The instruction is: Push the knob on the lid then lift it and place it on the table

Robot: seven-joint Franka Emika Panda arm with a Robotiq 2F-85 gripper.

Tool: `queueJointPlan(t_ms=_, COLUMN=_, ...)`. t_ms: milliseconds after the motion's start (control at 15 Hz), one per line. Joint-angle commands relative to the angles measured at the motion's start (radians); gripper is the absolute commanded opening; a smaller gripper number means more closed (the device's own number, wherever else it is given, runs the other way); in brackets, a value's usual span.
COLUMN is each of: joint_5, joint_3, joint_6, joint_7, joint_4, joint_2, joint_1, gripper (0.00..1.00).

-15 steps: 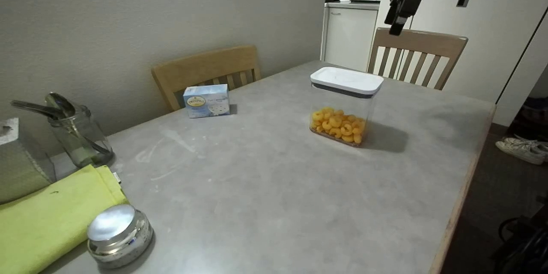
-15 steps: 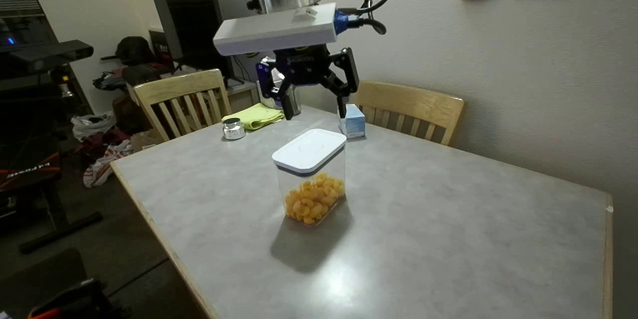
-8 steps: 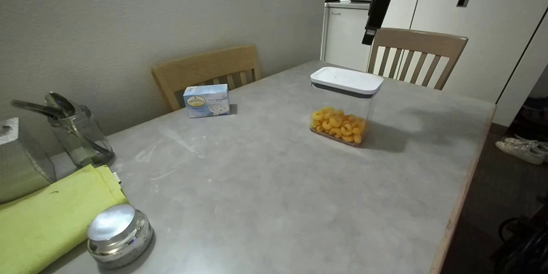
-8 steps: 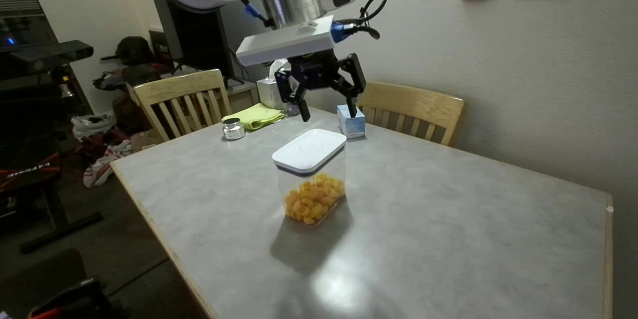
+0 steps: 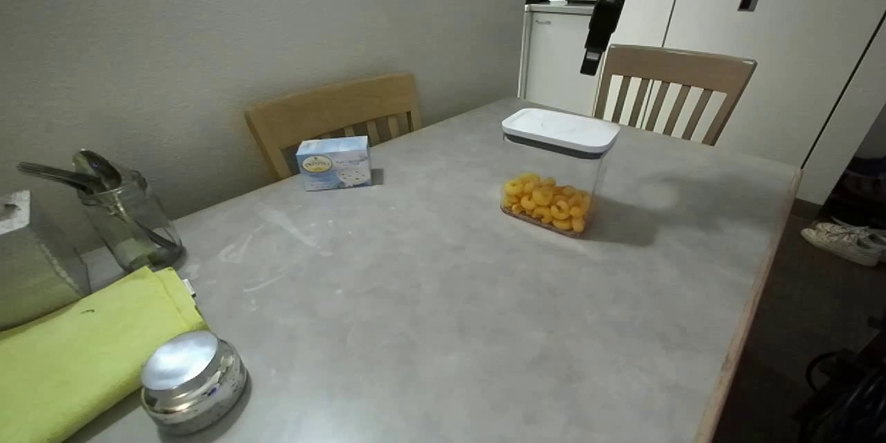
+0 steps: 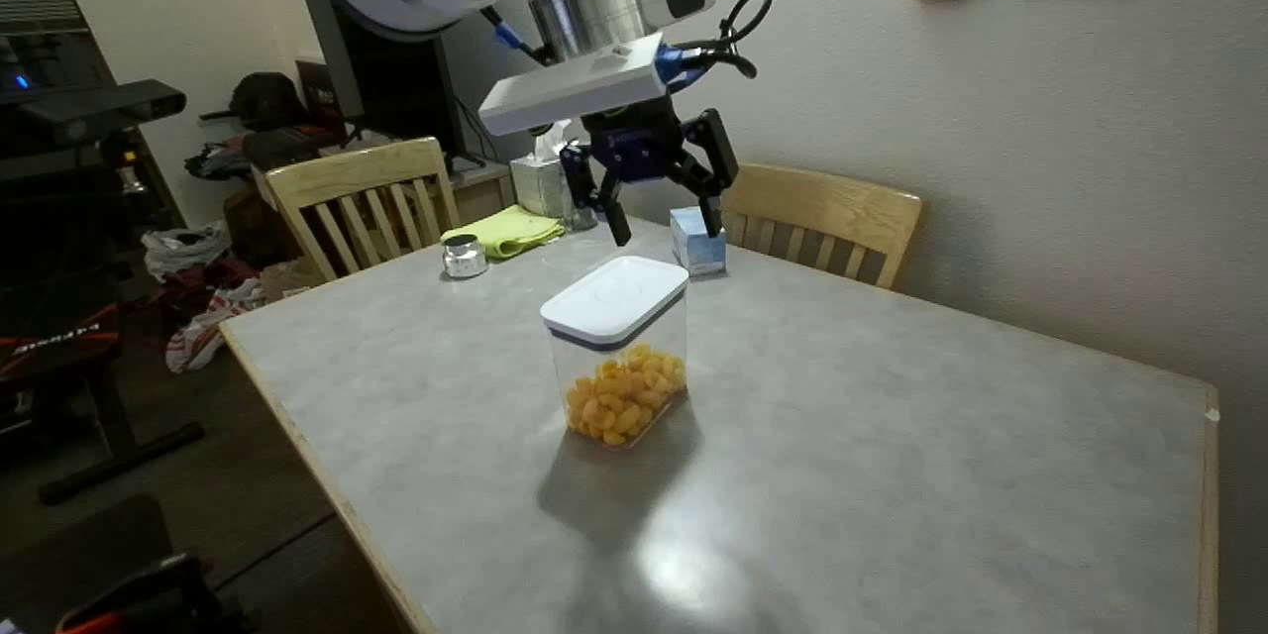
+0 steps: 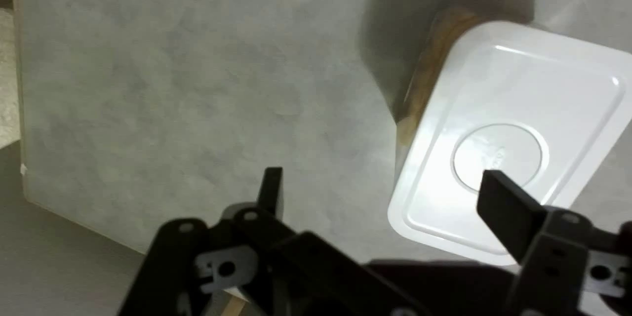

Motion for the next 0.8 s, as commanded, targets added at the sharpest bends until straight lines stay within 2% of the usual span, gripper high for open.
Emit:
queueJointPlan(t_ms=0, joint_5=-0.057, joint_3=0.008, joint_6=0.035, joint_7=0.154, joint_4=-0.031, joint_2=-0.002, joint_1=-0.025, gripper=1.0)
queueJointPlan(t_ms=200, joint_5=-0.027, joint_3=0.022, joint_6=0.042, joint_7=0.22, joint_4=-0.015, joint_2=0.021, joint_1=-0.028, gripper=1.0)
queueJointPlan(t_ms=467, joint_5=0.032, joint_3=0.06, joint_6=0.06, joint_7=0.207, joint_4=-0.006, joint_2=0.043, joint_1=-0.025, gripper=1.0)
queueJointPlan(t_ms=600, joint_5=0.058, joint_3=0.079, joint_6=0.033, joint_7=0.206, joint_4=-0.001, joint_2=0.052, joint_1=-0.021, gripper=1.0)
queueJointPlan(t_ms=667, joint_5=0.074, joint_3=0.089, joint_6=0.017, joint_7=0.204, joint_4=0.002, joint_2=0.059, joint_1=-0.021, gripper=0.96)
queueJointPlan(t_ms=733, joint_5=0.088, joint_3=0.098, joint_6=0.009, joint_7=0.197, joint_4=0.002, joint_2=0.066, joint_1=-0.021, gripper=0.84)
